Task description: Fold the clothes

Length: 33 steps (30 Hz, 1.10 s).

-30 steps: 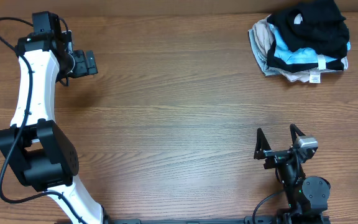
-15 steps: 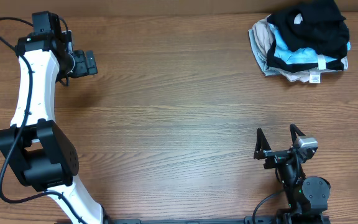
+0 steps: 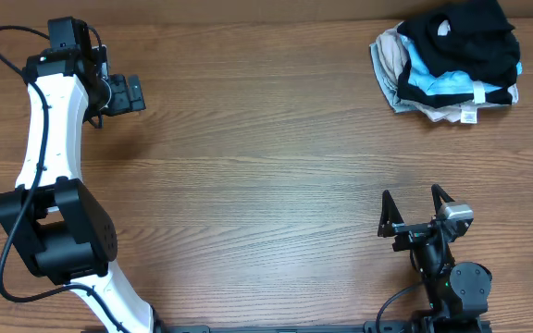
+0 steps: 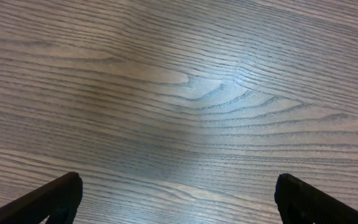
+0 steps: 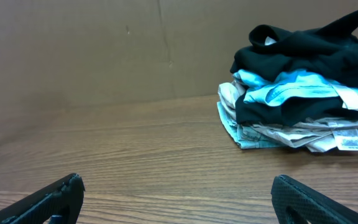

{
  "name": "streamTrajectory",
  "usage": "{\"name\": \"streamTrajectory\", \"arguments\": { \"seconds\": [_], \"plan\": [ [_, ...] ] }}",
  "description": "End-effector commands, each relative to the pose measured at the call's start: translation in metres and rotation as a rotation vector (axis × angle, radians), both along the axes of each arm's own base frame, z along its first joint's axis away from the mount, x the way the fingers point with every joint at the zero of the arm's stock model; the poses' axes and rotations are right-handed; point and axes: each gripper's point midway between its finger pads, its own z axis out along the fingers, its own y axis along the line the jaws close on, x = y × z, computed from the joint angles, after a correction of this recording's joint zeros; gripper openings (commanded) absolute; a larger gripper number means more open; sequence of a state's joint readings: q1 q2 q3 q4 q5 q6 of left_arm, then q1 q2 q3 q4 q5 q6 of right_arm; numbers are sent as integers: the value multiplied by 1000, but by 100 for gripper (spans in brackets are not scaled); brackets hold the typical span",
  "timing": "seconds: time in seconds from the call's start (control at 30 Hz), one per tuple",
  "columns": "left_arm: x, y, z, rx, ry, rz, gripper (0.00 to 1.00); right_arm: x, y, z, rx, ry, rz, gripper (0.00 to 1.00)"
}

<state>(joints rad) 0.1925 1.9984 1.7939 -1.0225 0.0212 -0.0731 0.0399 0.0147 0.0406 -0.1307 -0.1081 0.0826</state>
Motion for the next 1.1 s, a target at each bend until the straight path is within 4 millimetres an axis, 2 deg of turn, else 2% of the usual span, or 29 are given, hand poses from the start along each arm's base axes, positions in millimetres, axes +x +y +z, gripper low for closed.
{"name": "streamTrajectory", "arguments": {
  "seconds": [0.0,0.1,0.17,0.3,0.43,0.6,0.7,0.8,0.9,1.07],
  "plan": [
    [2,2,2,1,-7,13,100,0,1,0,8,-9,3,100],
    [1,-1,16,7,-39,6,100,0,1,0,8,-9,3,100],
    [0,-6,35,14,-80,-4,100,0,1,0,8,-9,3,100],
    [-6,-21,84,31,-190,-35,100,0,1,0,8,-9,3,100],
    [-23,-38,144,49,-331,-66,100,0,1,0,8,-9,3,100],
    [-58,-45,218,75,-516,-72,100,0,1,0,8,-9,3,100],
    [-89,-44,260,97,-625,-61,100,0,1,0,8,-8,3,100],
    [-125,-48,292,121,-713,-68,100,0,1,0,8,-9,3,100],
    [-153,-52,320,133,-806,-71,100,0,1,0,8,-9,3,100],
    [-177,-55,336,134,-914,-54,100,0,1,0,8,-9,3,100]
  ]
}}
